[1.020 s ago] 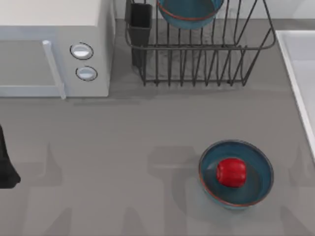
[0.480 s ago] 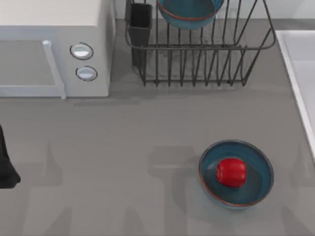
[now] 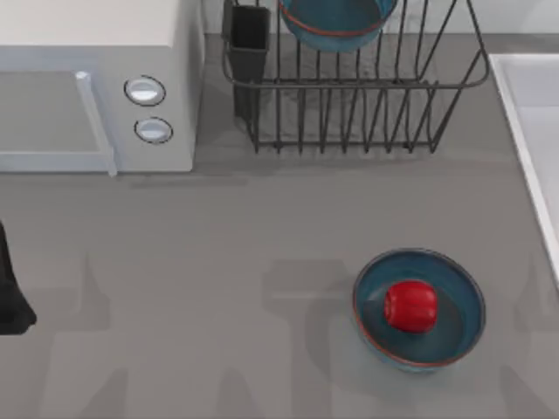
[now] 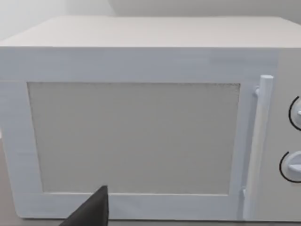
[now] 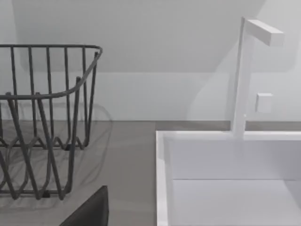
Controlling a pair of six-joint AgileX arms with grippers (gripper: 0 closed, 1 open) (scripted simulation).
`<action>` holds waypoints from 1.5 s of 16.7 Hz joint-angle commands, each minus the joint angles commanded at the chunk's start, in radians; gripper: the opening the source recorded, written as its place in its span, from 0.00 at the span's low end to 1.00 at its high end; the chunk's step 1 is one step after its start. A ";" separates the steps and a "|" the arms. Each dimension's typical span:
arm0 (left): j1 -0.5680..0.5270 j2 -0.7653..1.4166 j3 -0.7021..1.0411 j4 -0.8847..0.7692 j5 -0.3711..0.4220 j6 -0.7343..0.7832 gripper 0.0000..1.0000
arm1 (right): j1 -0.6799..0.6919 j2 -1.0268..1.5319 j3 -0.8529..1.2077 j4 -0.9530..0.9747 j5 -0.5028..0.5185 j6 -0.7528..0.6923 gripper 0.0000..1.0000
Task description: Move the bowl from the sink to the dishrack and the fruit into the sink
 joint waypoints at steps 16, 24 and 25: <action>0.000 0.000 0.000 0.000 0.000 0.000 1.00 | 0.093 0.223 0.206 -0.160 0.005 0.098 1.00; 0.000 0.000 0.000 0.000 0.000 0.000 1.00 | 0.356 1.009 0.740 -0.619 -0.004 0.371 1.00; 0.000 0.000 0.000 0.000 0.000 0.000 1.00 | 0.390 1.112 0.808 -0.678 -0.006 0.406 1.00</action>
